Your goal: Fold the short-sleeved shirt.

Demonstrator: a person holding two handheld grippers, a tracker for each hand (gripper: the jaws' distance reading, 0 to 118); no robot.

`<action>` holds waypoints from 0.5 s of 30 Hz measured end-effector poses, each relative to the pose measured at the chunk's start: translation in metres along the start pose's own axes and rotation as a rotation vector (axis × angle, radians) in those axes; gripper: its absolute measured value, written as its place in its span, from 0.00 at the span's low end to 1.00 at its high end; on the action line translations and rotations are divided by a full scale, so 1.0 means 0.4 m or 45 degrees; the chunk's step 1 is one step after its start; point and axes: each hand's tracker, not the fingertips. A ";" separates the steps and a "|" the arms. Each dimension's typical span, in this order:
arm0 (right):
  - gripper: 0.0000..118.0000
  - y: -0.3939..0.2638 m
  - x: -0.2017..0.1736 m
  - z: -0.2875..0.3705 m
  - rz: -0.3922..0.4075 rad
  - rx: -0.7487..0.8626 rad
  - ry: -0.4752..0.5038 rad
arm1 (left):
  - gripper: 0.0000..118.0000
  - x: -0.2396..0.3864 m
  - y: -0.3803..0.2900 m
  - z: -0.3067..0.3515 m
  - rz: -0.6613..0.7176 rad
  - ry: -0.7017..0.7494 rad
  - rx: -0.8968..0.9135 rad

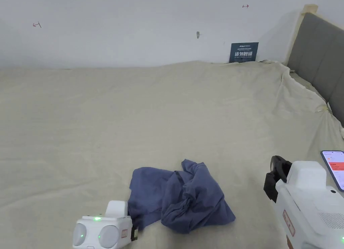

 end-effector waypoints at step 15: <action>0.82 -0.041 -0.053 -0.447 -0.133 -0.557 0.239 | 0.04 -0.094 0.056 0.114 0.084 -0.114 0.200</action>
